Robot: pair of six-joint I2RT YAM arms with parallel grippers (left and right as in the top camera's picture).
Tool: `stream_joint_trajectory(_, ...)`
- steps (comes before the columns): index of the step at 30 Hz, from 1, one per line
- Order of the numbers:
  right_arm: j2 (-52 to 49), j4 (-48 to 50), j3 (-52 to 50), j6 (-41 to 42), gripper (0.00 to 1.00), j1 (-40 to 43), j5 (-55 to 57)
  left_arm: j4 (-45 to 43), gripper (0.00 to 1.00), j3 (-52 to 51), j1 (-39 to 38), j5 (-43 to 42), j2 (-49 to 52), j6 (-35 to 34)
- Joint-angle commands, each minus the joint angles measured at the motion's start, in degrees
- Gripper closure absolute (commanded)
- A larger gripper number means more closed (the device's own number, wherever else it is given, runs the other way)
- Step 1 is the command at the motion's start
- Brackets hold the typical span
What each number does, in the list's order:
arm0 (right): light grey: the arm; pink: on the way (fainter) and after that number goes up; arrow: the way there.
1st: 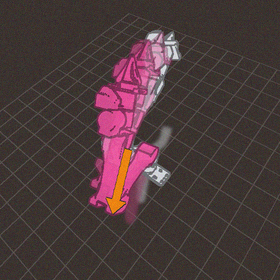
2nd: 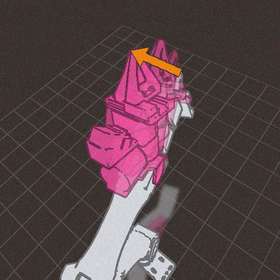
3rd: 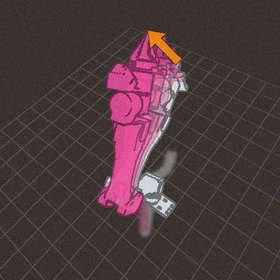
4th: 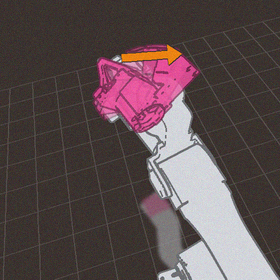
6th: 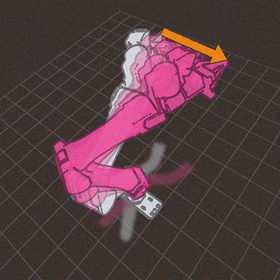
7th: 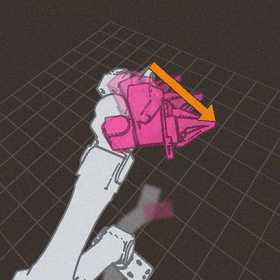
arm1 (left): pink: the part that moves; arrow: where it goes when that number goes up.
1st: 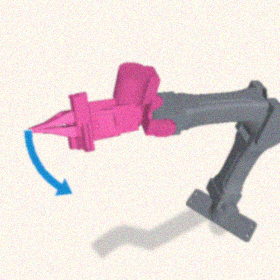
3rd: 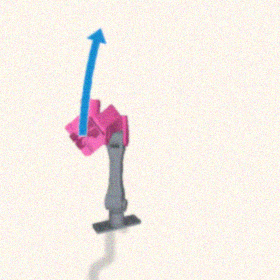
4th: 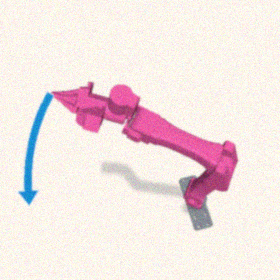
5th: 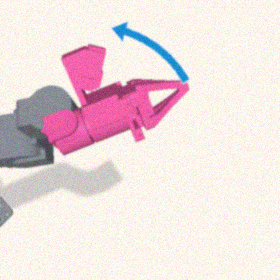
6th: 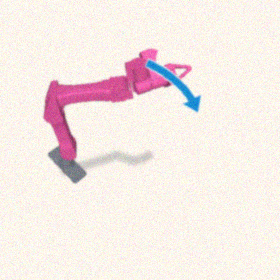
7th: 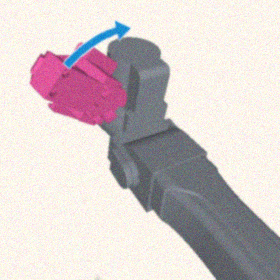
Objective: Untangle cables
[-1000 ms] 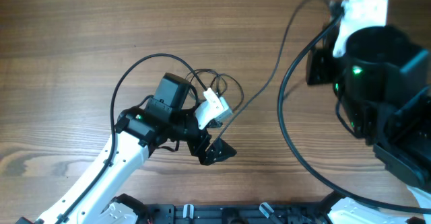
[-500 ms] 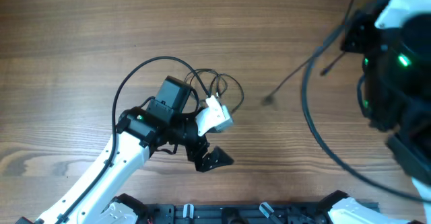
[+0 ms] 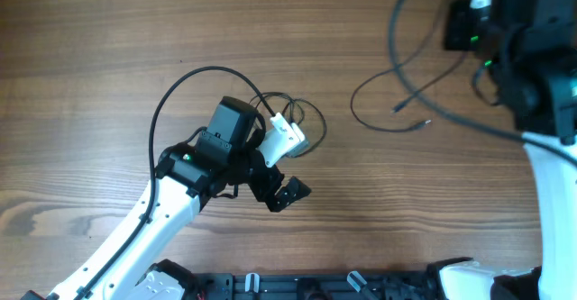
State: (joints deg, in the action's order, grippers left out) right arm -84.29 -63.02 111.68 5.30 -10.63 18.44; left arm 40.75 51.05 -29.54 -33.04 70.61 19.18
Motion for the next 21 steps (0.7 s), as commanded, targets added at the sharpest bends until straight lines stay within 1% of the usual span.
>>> stream_joint_trajectory(1, -0.33, 2.62, 0.39, 0.68, 0.96, 11.98, 2.80, 0.79, 0.00, 0.37, -0.13, 1.64, 0.07, -1.70)
stream_joint_trajectory(5, -0.31, 10.91, 0.39, 0.68, 0.96, 28.81, -3.85, 1.03, 0.00, 0.37, -0.13, 1.64, 0.07, -1.68)
stream_joint_trajectory(6, -0.31, 13.31, 0.39, 0.74, 0.96, 33.44, -7.82, 1.03, 0.00, 0.37, -0.13, 1.64, 0.07, -1.68)
stream_joint_trajectory(7, -0.31, 15.93, 0.39, 2.27, 0.96, 39.08, -14.80, 1.03, 0.00, 0.37, -0.13, 1.64, 0.07, -1.68)
stream_joint_trajectory(8, -0.44, 18.58, 0.39, 8.20, 0.96, 45.51, -23.74, 1.03, 0.00, 0.37, -0.13, 1.64, 0.07, -1.70)
stream_joint_trajectory(10, -1.29, 23.08, 0.39, 15.52, 0.96, 52.52, -35.76, 1.09, 0.00, 0.37, -0.13, 1.62, 0.07, -1.86)
stream_joint_trajectory(12, -3.02, 28.00, 0.39, 20.83, 0.96, 58.29, -46.40, 1.05, 0.00, 0.37, -0.13, 1.62, 0.07, -3.19)
stream_joint_trajectory(13, -3.80, 29.05, 0.39, 22.10, 0.96, 59.58, -48.41, 1.07, 0.00, 0.37, -0.15, 1.62, 0.07, -3.19)
stream_joint_trajectory(16, -6.95, 27.89, 0.39, 21.09, 0.96, 61.75, -48.83, 1.07, 0.00, 0.37, -0.15, 1.62, 0.07, -3.19)
stream_joint_trajectory(18, -8.52, 25.44, 0.37, 19.21, 0.96, 62.31, -46.42, 1.07, 0.00, 0.37, -0.13, 1.62, 0.07, -3.19)
stream_joint_trajectory(19, -9.64, 22.86, 0.37, 17.35, 0.96, 62.38, -42.60, 1.09, 0.00, 0.37, -0.15, 1.62, 0.07, -3.21)
stream_joint_trajectory(21, -11.32, 17.81, 0.37, 16.52, 0.96, 62.36, -34.56, 1.07, 0.00, 0.37, -0.15, 1.62, 0.07, -3.21)
